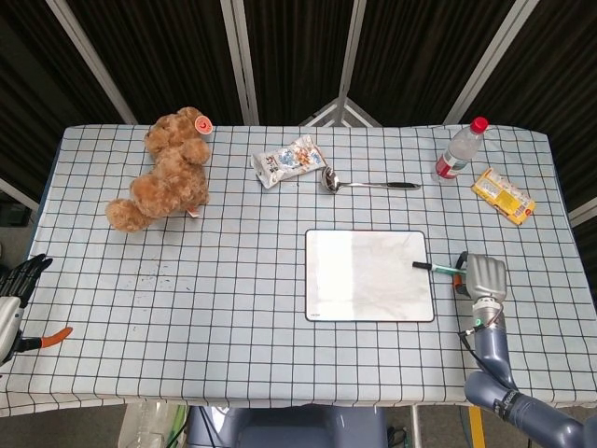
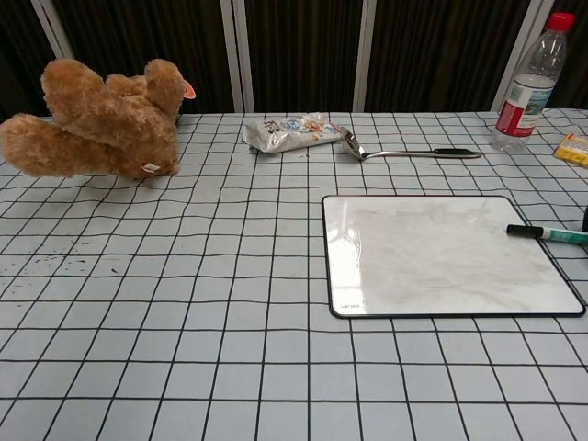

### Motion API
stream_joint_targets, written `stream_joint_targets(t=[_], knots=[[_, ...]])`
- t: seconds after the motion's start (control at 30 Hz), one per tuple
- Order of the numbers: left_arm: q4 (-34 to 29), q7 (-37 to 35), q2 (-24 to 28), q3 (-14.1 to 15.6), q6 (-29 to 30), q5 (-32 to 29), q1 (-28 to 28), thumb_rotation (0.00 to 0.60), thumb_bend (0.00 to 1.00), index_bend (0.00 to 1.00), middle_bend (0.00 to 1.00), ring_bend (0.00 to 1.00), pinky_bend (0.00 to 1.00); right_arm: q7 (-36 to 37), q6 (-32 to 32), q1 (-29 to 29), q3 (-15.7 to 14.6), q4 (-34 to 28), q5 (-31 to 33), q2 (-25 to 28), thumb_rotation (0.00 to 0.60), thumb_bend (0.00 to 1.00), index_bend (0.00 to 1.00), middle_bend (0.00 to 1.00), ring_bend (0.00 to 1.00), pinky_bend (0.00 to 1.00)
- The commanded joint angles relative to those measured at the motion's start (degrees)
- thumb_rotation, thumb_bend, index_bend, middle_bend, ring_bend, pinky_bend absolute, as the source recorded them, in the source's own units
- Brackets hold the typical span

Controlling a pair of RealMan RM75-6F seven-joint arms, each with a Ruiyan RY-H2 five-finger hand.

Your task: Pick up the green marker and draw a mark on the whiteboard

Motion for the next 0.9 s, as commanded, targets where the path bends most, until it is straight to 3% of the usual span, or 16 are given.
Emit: stream_joint_targets(t=[0.03,0.27,0.37,0.6,0.77,0.9], knots=[[0.0,0.0,0.0,0.0,0.0,0.0,0.0,0.600,0.00,0.00,0.00,0.00,0.00,0.6,0.2,-0.1,0.2,-0.4,-0.2,0.1,0.600,0.55,0.69,1.00,1.00,0.93],[-0.1,0.0,0.0,0.0,0.0,-0.1,0.0,0.600,0.00,0.00,0.00,0.00,0.00,4.7,2.4,-0.3,2.1,-2.7,-2.3,0.8,0.600,0.55,0.73,1.00,1.00,0.93],[-0.1,-0.1,0.0,0.0,0.0,-0.1,0.0,0.600,0.00,0.00,0.00,0.00,0.00,10.4,4.5,-0.7,4.8,-5.8,-3.8,1.4,0.600,0.56,0.75,1.00,1.00,0.93],[0.0,0.1,-0.1,0.0,0.2,0.3,0.0,0.600,0.00,0.00,0.00,0.00,0.00,31.1,7.7,-2.7,12.3,-19.4,-8.2,3.5,0.600,0.56,0.78,1.00,1.00,0.93],[0.1,0.3,-0.2,0.0,0.4,0.3,0.1,0.600,0.00,0.00,0.00,0.00,0.00,45.8,5.3,-5.3,17.3,-28.6,-4.5,4.2,0.600,0.56,0.81,1.00,1.00,0.93],[0.1,0.4,-0.3,0.0,0.5,0.3,0.1,0.600,0.00,0.00,0.00,0.00,0.00,51.0,3.8,-6.4,18.8,-30.3,-2.2,4.2,0.600,0.56,0.82,1.00,1.00,0.93]])
